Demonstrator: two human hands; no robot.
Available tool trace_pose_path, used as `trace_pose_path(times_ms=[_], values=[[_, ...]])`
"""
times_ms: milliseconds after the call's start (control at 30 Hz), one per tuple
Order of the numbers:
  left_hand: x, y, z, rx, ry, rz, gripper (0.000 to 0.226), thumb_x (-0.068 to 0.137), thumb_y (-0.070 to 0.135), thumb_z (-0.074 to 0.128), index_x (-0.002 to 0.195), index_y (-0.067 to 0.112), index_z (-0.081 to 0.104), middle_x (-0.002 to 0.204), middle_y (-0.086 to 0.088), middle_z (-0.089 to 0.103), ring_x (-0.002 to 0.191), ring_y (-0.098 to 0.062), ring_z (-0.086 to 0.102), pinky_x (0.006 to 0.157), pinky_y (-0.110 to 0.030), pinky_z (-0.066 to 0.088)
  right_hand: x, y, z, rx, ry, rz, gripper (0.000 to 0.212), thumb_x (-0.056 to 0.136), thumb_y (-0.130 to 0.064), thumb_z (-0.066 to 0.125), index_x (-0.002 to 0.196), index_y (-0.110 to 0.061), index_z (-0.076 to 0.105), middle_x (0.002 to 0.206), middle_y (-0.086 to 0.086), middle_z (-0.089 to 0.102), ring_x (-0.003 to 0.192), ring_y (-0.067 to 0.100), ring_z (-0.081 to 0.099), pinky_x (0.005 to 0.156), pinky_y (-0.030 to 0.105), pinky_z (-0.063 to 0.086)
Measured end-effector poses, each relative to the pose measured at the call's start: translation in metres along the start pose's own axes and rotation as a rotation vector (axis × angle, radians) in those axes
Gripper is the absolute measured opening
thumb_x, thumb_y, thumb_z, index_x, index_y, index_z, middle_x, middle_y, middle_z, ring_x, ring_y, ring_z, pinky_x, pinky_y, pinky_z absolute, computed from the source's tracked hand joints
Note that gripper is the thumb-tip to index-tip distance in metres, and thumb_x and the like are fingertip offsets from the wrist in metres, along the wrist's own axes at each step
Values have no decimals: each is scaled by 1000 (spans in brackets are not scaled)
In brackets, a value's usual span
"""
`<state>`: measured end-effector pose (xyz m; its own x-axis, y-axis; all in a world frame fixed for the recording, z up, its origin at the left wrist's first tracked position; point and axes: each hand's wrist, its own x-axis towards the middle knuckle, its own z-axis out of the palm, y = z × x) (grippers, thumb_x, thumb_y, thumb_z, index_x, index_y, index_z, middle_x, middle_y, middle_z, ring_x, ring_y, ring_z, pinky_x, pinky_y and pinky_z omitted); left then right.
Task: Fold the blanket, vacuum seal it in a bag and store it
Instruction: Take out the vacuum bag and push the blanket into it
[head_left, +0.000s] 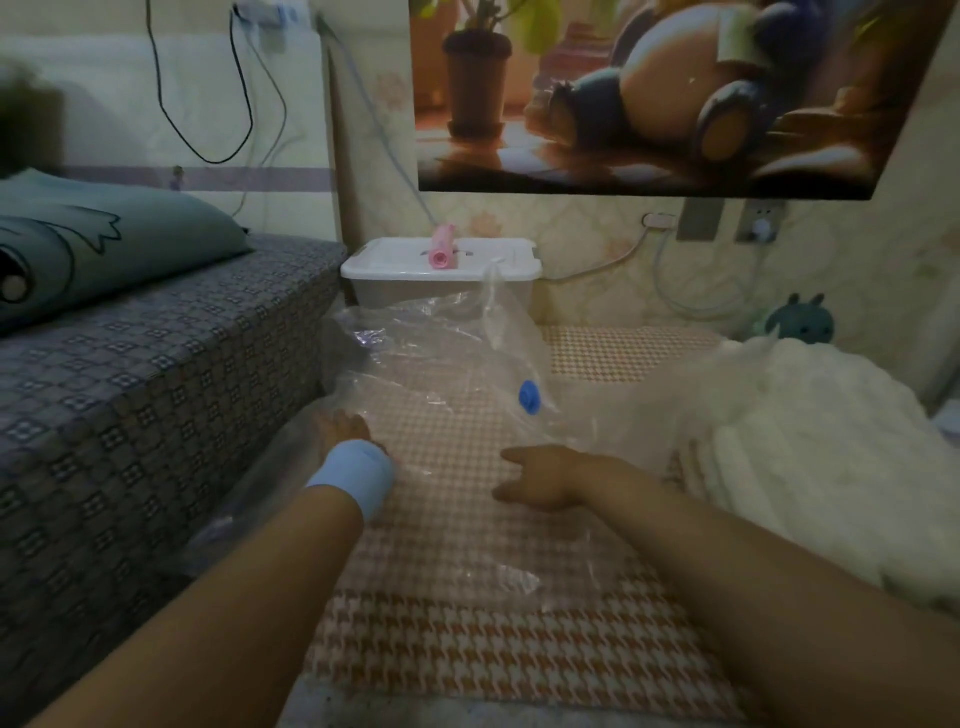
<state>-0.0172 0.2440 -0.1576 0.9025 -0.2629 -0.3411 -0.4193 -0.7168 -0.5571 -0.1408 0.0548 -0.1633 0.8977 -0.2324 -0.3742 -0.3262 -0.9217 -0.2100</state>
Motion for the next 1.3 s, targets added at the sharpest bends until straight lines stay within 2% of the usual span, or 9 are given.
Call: trace_pose_path(times_ms=[167,400,533,667,800,933,1000,1133,1300], values=[[-40,19,-46,-321,331,202,54,89,22,55,142,27,43,144,-5,46,126,-28,50,102,-40,43,-25,15,-36,181,362,-143,42,98,-37,51,138,-27,55,149,2,47,134,22,45,110,34,35],[-88,93,-120,-815,552,570,50,94,32,55,142,27,42,142,-1,48,126,-23,49,106,-40,41,-69,72,-73,-401,709,115,36,90,-26,45,120,-30,64,130,3,58,126,27,44,113,54,18],[-91,122,-139,-981,480,670,54,93,35,58,143,29,39,140,3,51,122,-20,52,105,-42,42,-93,118,-87,-367,658,314,44,92,-29,44,134,-27,54,147,11,42,141,32,28,118,56,12],[-102,144,-150,-1129,298,801,70,95,38,55,152,35,14,152,3,36,135,-22,42,109,-37,36,-112,141,-93,-298,620,508,61,94,-47,37,149,-21,35,161,17,20,149,35,13,117,56,8],[-112,165,-149,-1051,-35,819,59,99,45,40,152,36,15,154,4,31,138,-25,36,106,-40,34,-132,147,-100,-149,658,584,51,90,-40,41,137,-20,51,146,10,47,136,34,37,113,50,24],[-111,162,-160,-1287,50,684,51,101,46,33,136,13,50,133,-6,57,116,-27,57,102,-39,41,-138,144,-99,26,653,420,52,88,-28,53,138,-17,51,143,8,50,129,28,47,105,38,37],[-113,152,-169,-1532,111,642,50,100,48,32,132,16,53,127,-4,60,108,-26,61,91,-39,47,-142,140,-99,175,649,196,58,85,-18,59,142,-18,51,145,5,50,130,24,49,104,31,40],[-120,127,-169,-1936,-69,582,51,89,66,44,126,31,45,117,-6,62,98,-26,64,78,-39,55,-155,120,-98,436,512,-202,53,81,-4,70,130,-24,64,124,-9,63,114,8,58,88,10,46],[-126,105,-153,-1748,-138,539,44,83,59,61,109,23,59,101,-5,65,87,-25,62,67,-32,53,-160,104,-87,927,78,-394,25,77,-9,56,91,-11,76,112,3,72,113,20,62,104,37,44]])
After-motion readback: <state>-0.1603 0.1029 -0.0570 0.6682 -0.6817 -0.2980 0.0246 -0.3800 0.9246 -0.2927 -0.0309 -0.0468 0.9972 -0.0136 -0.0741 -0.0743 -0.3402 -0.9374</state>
